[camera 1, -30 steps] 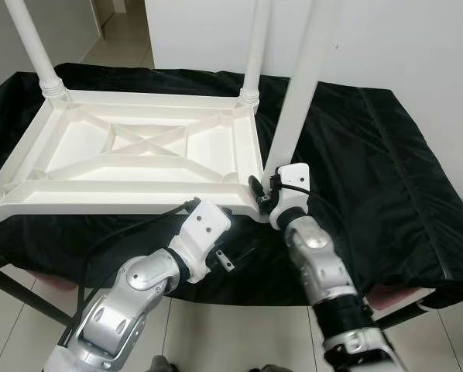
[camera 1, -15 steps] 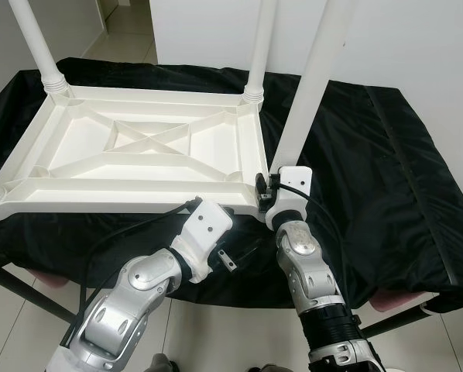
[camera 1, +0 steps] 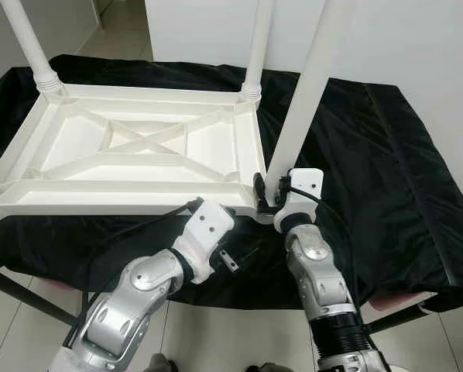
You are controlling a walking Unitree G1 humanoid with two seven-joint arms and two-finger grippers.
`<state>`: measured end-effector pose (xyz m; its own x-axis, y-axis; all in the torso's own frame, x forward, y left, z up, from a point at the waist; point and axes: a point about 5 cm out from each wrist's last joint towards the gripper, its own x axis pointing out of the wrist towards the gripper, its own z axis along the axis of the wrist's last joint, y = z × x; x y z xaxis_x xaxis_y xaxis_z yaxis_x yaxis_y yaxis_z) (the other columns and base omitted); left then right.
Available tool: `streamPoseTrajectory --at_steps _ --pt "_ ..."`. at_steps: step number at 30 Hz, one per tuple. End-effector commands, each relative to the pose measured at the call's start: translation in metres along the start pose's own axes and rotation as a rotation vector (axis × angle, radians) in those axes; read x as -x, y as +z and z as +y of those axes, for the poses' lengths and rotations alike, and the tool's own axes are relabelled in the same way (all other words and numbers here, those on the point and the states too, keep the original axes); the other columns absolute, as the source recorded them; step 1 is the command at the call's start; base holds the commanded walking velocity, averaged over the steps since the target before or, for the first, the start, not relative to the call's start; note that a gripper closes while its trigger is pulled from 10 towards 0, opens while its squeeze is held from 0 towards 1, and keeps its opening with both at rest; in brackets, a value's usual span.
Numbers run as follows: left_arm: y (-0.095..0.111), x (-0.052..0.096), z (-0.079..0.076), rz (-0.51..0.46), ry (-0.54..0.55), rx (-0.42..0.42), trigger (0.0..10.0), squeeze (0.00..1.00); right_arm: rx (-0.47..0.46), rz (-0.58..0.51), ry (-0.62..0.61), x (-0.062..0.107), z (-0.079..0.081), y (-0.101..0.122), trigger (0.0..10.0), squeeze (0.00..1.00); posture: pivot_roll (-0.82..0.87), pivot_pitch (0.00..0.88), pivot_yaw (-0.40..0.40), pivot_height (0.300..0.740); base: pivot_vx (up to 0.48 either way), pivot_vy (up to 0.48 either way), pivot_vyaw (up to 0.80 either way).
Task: Building children table
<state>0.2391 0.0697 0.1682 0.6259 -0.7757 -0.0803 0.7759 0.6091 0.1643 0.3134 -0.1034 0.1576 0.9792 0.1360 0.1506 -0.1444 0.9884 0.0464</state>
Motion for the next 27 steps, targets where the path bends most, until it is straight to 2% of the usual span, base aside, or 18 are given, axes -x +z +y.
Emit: streamPoseTrajectory --at_steps 1,10,16,27 --pt "-0.001 0.000 -0.002 0.011 0.006 0.004 10.0 0.00 -0.012 0.006 0.050 0.003 -0.005 -0.002 10.0 0.00 -0.12 0.115 -0.023 0.740 0.000 0.000 0.00" --pt "0.000 -0.002 -0.001 0.005 0.001 0.000 10.0 0.00 0.029 0.018 0.123 0.000 -0.016 -0.004 10.0 0.00 -0.13 0.113 -0.028 0.740 0.000 0.000 0.00" --pt "0.000 -0.001 -0.003 0.007 -0.002 0.003 10.0 0.00 0.038 0.028 0.189 0.000 -0.015 -0.004 10.0 0.00 -0.13 0.119 -0.023 0.740 0.000 0.000 0.00" --pt "0.001 0.001 -0.001 0.013 -0.002 -0.001 10.0 0.00 0.037 0.036 0.221 0.000 -0.016 -0.006 10.0 0.00 -0.13 0.124 -0.016 0.740 0.000 0.000 0.00"
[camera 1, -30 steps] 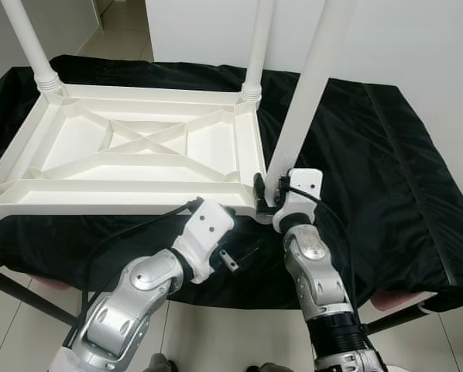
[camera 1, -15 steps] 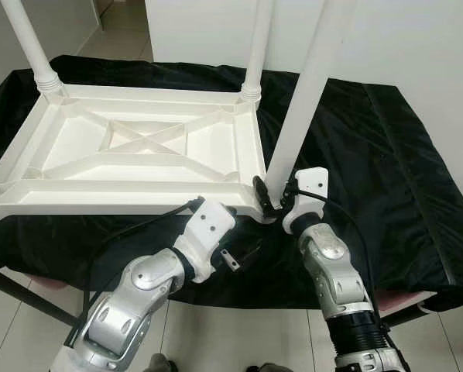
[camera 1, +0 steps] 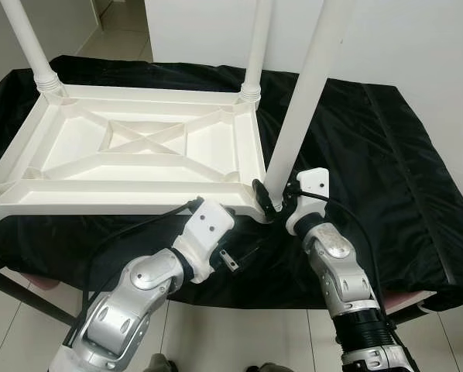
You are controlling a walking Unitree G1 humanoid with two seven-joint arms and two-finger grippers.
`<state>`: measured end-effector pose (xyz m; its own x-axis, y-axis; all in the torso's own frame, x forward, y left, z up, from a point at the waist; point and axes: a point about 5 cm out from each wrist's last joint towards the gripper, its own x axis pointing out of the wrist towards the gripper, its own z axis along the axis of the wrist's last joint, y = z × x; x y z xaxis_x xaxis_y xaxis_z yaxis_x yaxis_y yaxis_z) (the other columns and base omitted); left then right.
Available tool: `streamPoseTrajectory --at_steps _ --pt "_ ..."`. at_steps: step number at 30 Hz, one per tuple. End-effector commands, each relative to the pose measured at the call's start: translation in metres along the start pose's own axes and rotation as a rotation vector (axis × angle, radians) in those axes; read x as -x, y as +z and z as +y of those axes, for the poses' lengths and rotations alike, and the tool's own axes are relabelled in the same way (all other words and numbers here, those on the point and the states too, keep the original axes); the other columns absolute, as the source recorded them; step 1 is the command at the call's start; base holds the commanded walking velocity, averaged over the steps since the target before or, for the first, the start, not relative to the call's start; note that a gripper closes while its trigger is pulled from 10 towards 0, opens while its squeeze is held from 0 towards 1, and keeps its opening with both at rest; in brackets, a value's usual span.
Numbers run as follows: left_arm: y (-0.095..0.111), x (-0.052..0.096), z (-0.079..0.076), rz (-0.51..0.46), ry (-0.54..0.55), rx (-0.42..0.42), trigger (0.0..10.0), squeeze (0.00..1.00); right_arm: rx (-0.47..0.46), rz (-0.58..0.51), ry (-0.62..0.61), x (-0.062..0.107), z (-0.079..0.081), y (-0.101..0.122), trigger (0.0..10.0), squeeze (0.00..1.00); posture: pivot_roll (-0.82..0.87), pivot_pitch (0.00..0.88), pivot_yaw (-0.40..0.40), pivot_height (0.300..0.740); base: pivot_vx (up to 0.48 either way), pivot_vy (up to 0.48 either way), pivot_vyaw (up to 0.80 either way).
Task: Building children table
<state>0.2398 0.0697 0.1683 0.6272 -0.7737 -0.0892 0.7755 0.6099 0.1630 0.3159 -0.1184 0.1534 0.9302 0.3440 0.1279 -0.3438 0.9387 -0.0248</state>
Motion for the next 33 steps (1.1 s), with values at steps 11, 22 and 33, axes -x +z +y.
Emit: streamPoseTrajectory --at_steps 11,22,33 --pt "0.0010 0.0016 -0.0011 0.009 -0.006 -0.004 10.0 0.00 -0.007 0.012 0.028 -0.0008 0.0016 -0.0043 10.0 0.00 -0.12 0.124 -0.010 0.740 0.000 0.000 0.00" --pt "0.0020 -0.0006 -0.0023 0.004 -0.019 -0.010 10.0 0.00 -0.008 0.014 0.041 -0.0027 0.0056 -0.0069 10.0 0.00 -0.12 0.106 -0.005 0.740 0.000 0.000 0.00" --pt "0.0035 -0.0004 -0.0003 0.004 -0.020 -0.021 10.0 0.00 -0.004 0.009 0.054 -0.0060 0.0078 -0.0069 10.0 0.00 -0.12 0.107 -0.002 0.740 0.000 0.000 0.00"
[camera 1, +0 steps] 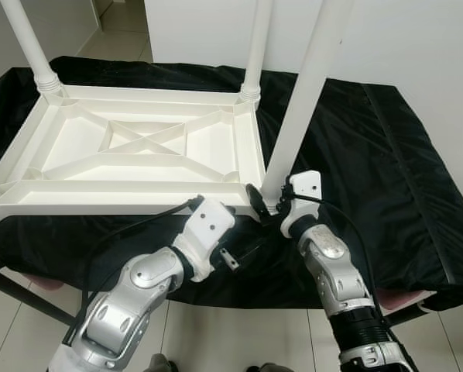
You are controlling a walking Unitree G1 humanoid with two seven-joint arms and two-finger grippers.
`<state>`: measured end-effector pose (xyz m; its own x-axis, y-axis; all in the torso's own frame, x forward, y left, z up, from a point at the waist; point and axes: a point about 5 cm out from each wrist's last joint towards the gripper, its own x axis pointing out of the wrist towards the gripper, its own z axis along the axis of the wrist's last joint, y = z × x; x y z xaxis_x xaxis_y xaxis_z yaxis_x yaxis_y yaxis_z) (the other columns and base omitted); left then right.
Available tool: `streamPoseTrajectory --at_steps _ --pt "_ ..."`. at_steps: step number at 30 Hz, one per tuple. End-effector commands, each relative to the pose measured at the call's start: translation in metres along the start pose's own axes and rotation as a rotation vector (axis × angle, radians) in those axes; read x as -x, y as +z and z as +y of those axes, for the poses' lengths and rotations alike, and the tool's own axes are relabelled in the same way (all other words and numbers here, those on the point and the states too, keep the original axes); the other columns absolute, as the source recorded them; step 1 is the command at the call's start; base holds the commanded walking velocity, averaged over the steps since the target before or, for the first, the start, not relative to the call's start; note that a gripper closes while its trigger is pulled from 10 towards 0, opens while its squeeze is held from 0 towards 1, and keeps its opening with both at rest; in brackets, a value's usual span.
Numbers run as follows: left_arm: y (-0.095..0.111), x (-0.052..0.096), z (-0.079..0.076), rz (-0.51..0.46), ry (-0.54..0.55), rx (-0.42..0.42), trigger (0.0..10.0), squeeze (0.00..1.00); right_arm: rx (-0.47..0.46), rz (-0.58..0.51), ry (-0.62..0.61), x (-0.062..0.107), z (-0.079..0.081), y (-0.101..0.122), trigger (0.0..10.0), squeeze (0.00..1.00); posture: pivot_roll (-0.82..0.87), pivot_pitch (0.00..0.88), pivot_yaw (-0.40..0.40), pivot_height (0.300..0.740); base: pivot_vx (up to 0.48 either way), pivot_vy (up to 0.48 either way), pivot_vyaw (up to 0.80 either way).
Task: Building children table
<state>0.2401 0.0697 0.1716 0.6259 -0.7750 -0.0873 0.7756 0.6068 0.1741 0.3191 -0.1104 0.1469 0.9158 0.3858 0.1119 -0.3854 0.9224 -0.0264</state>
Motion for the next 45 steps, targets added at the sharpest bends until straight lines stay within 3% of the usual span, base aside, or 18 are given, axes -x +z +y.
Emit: streamPoseTrajectory --at_steps 1,22,33,42,43,44,45 --pt "0.000 -0.001 -0.001 0.006 -0.018 -0.010 10.0 0.00 0.000 -0.006 0.011 -0.001 0.001 0.000 10.0 0.00 -0.12 0.107 -0.002 0.740 0.000 0.000 0.00" --pt "-0.002 0.002 -0.001 0.015 0.002 -0.005 10.0 0.00 0.037 -0.004 0.062 -0.003 -0.001 0.000 10.0 0.00 -0.12 0.126 -0.010 0.740 0.000 0.000 0.00" --pt "-0.002 0.004 0.001 0.020 -0.004 -0.019 10.0 0.00 0.070 -0.015 0.179 -0.002 0.000 0.002 10.0 0.00 -0.10 0.111 -0.002 0.740 0.000 0.000 0.00" --pt "-0.004 0.005 -0.001 0.025 -0.006 -0.017 10.0 0.00 0.138 0.004 0.294 -0.005 -0.012 0.002 10.0 0.00 -0.09 0.099 -0.005 0.740 0.000 0.000 0.00" --pt "-0.004 0.004 -0.001 0.025 -0.006 -0.018 10.0 0.00 0.146 0.009 0.297 -0.006 -0.014 0.001 4.0 0.00 -0.09 0.097 -0.006 0.740 0.000 0.000 0.00" --pt "-0.003 0.004 -0.001 0.024 -0.006 -0.019 10.0 0.00 0.149 0.023 0.307 -0.008 -0.015 -0.001 0.0 0.00 -0.09 0.094 -0.006 0.740 0.000 0.000 0.00" --pt "-0.003 0.004 0.000 0.023 -0.006 -0.020 10.0 0.00 0.148 0.033 0.315 -0.008 -0.016 -0.003 0.0 0.00 -0.09 0.092 -0.006 0.740 0.000 0.000 0.00"
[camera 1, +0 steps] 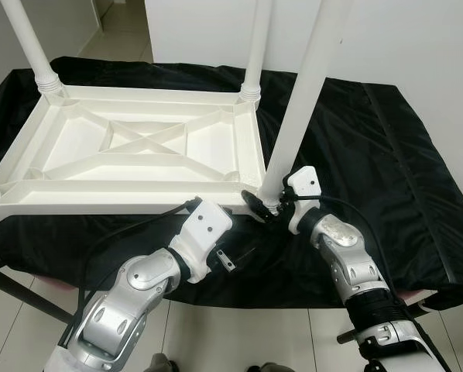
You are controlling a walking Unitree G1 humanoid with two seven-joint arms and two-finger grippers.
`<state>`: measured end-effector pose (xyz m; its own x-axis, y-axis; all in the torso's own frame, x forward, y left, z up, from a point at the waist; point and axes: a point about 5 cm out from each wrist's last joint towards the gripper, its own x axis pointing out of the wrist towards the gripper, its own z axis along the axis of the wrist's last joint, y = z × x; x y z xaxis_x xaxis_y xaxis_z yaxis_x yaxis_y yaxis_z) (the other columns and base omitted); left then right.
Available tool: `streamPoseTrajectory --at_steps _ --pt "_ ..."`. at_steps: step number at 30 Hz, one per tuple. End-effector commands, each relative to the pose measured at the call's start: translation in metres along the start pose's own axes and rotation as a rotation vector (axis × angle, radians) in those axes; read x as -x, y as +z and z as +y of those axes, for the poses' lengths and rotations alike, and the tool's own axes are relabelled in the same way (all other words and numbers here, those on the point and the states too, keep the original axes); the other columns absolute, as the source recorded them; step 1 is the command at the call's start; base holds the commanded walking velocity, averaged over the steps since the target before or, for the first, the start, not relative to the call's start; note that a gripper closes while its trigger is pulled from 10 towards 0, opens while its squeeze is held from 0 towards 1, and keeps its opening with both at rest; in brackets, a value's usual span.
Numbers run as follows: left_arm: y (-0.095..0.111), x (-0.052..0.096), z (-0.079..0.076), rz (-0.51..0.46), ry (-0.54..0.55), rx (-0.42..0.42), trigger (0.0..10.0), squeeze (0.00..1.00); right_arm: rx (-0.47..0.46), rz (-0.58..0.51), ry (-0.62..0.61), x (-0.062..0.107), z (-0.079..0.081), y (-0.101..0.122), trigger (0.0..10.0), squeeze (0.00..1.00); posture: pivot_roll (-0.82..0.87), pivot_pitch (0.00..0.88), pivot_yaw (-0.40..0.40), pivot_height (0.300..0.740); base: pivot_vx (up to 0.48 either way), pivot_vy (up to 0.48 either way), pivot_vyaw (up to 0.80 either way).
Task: Building children table
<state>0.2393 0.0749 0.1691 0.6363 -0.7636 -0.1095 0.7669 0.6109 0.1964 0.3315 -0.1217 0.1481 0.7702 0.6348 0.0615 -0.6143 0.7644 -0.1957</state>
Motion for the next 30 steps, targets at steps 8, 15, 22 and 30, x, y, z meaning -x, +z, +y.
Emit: streamPoseTrajectory --at_steps 8,15,22,30 --pt "0.000 0.001 -0.003 -0.001 -0.017 0.001 10.0 0.00 -0.046 0.023 0.052 0.001 0.003 -0.012 0.0 0.00 -0.09 0.090 -0.002 0.740 0.000 0.000 0.00" --pt "0.000 0.001 -0.004 0.000 -0.020 0.004 10.0 0.00 -0.131 0.020 -0.005 0.000 0.002 -0.014 10.0 0.00 -0.09 0.094 0.000 0.740 0.000 0.000 0.00" --pt "0.000 0.002 -0.003 0.002 -0.016 0.008 10.0 0.00 -0.102 0.021 -0.176 -0.004 0.010 -0.010 10.0 0.00 -0.09 0.100 -0.001 0.740 0.000 0.000 0.00" --pt "-0.001 0.002 -0.005 0.001 -0.005 0.021 10.0 0.00 -0.172 0.084 -0.432 -0.005 0.013 -0.011 10.0 0.00 -0.09 0.108 -0.009 0.740 0.000 0.000 0.00"
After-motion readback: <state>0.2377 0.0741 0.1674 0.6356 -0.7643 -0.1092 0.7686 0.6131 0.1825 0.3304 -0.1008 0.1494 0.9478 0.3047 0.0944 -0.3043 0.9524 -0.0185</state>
